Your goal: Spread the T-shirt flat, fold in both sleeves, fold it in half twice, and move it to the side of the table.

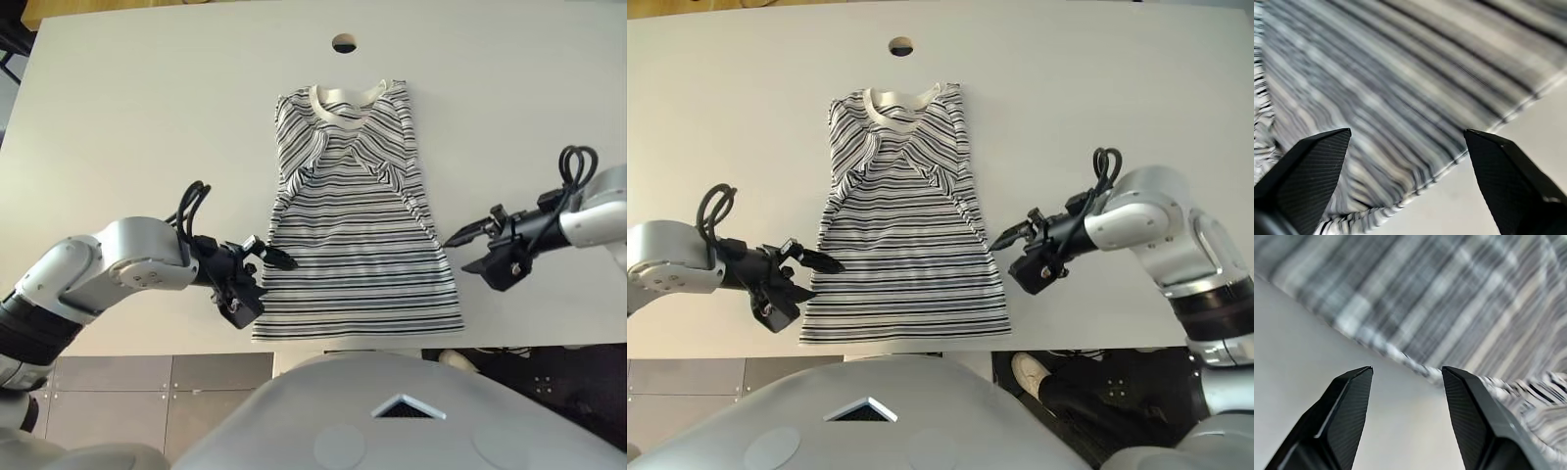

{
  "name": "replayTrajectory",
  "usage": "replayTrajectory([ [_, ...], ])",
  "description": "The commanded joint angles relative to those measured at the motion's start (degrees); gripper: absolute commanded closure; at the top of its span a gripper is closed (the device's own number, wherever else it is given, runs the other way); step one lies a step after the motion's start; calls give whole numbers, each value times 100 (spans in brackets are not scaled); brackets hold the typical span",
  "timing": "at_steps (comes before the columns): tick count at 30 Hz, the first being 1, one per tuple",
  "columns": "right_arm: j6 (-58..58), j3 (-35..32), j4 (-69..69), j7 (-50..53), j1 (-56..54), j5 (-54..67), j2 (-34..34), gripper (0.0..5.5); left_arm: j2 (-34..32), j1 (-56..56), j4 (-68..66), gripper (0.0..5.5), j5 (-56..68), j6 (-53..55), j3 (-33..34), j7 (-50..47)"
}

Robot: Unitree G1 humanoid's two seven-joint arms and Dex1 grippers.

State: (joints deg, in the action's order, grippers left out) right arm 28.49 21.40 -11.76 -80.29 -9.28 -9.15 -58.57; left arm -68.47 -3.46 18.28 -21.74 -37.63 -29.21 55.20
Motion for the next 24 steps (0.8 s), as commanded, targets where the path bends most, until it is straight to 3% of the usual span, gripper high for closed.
replayTrajectory([
  [1,-98,-92,-315,127,384,44,-289,288,-210,438,54,119,-525,38,41,207],
  [10,-296,-117,-523,404,833,61,-353,288,-462,649,1,119,-556,-161,518,211],
  [24,-396,-13,-544,592,981,-57,-315,288,-276,-35,452,119,1654,210,1570,303],
])
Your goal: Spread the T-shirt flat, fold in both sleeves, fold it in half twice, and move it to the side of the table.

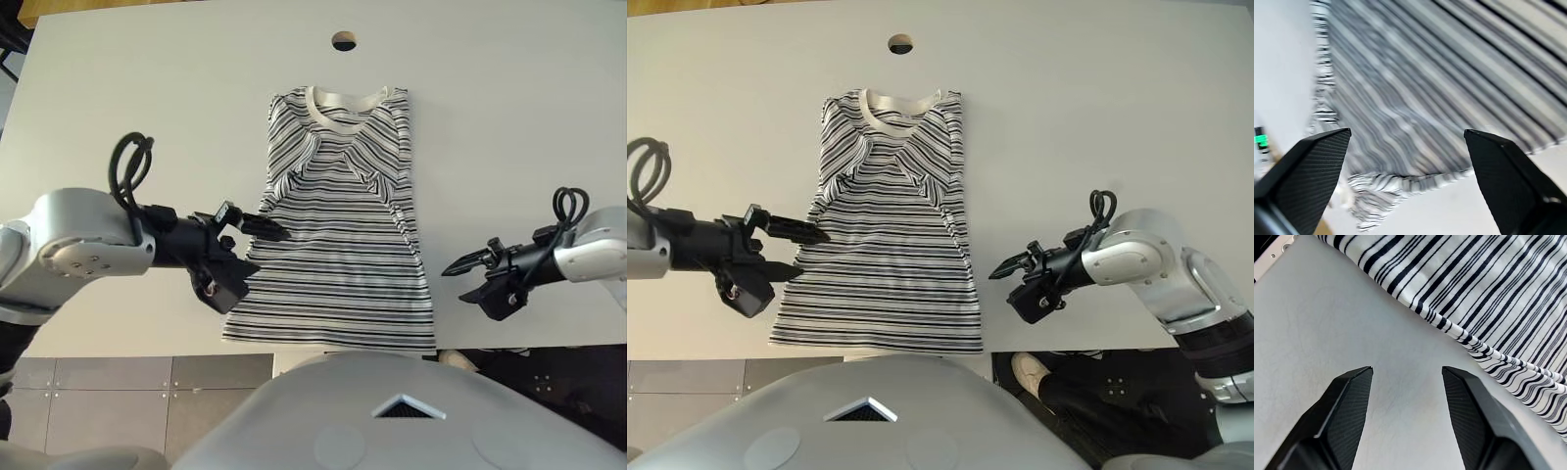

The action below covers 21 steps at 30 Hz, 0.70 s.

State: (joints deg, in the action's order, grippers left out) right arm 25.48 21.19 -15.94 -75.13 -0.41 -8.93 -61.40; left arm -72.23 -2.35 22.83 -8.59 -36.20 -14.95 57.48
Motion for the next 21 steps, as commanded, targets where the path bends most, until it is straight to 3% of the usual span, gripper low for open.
replayTrajectory([
  [1,-98,18,-132,85,102,-84,-26,288,100,-125,13,119,442,87,172,85],
  [5,-144,25,-211,113,75,-58,2,288,-147,87,-148,119,236,-134,208,286],
  [9,-185,36,-276,133,105,-26,12,288,-393,441,-624,119,-730,-789,-13,433],
  [21,-241,-1,-361,249,138,26,61,288,-109,670,-1227,119,-1389,-1333,-376,313],
])
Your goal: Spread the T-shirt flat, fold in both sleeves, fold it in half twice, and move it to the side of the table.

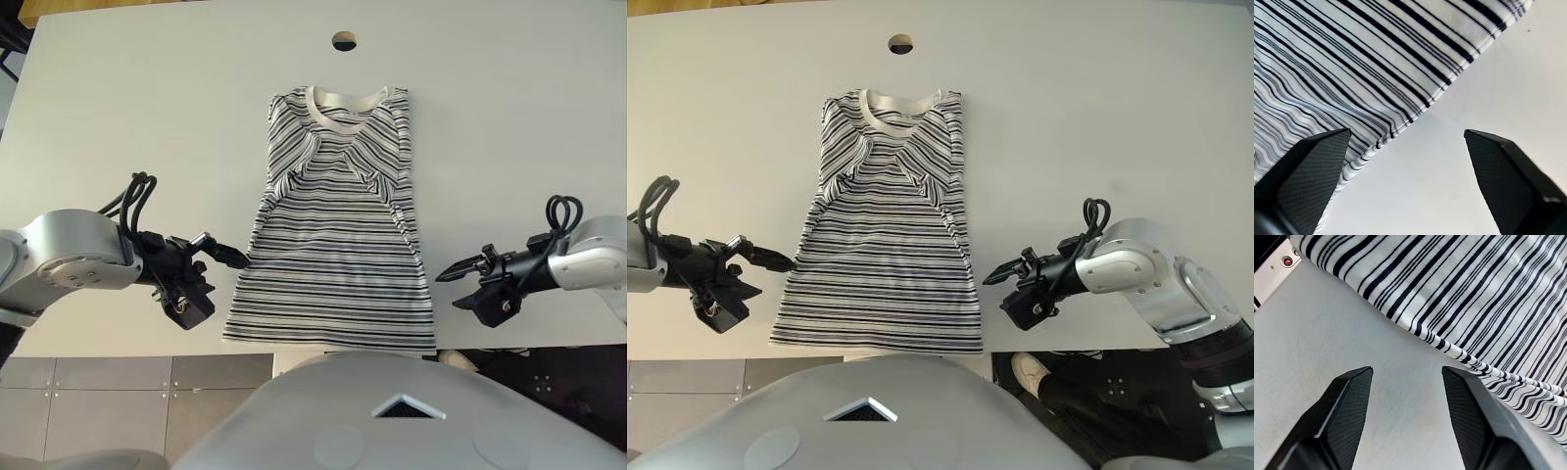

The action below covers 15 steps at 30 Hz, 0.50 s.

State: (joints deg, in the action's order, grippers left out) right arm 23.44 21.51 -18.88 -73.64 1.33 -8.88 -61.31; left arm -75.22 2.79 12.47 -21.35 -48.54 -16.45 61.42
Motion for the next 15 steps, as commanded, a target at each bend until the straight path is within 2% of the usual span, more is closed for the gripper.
replayTrajectory([
  [1,-15,-26,-54,123,-75,30,91,288,311,252,-187,119,-20,-50,-286,-163],
  [7,154,-6,-99,318,-142,110,306,288,762,558,-264,119,-31,-13,-625,-324],
  [15,416,52,-260,353,-8,394,350,288,878,823,-21,119,6,147,-682,-474],
])
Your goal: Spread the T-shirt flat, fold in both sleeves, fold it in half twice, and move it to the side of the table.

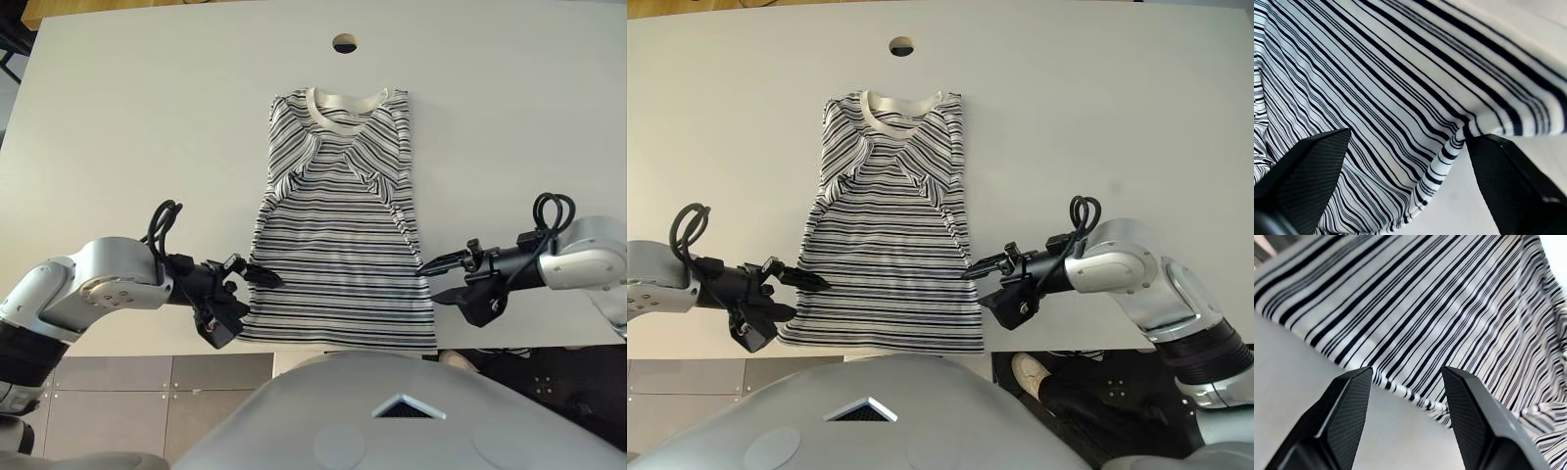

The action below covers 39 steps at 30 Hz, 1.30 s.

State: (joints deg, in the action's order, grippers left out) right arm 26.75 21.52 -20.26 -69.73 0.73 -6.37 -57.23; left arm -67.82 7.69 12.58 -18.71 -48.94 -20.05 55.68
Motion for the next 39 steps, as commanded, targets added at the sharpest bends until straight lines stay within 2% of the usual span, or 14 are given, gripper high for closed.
replayTrajectory([
  [1,82,74,-151,-58,85,168,-71,288,143,332,-6,119,-252,198,-332,108],
  [6,28,246,-211,-261,147,213,-142,288,151,345,78,119,-331,284,-431,185],
  [7,12,257,-211,-289,144,217,-147,283,147,345,84,138,-333,291,-442,186],
  [14,-309,441,-221,-502,188,249,-106,424,232,207,-8,278,-464,289,-630,207],
  [20,-367,339,-127,-552,-139,355,-87,523,272,163,-21,371,-538,328,-682,147],
  [24,-430,177,-23,-598,-491,484,-133,540,293,196,-21,434,-571,349,-684,114],
  [31,-346,274,91,-784,-491,472,-163,426,280,260,-12,538,-609,356,-657,81],
  [39,140,364,308,-644,-232,-18,-241,282,283,279,-1,540,-612,381,-643,83],
])
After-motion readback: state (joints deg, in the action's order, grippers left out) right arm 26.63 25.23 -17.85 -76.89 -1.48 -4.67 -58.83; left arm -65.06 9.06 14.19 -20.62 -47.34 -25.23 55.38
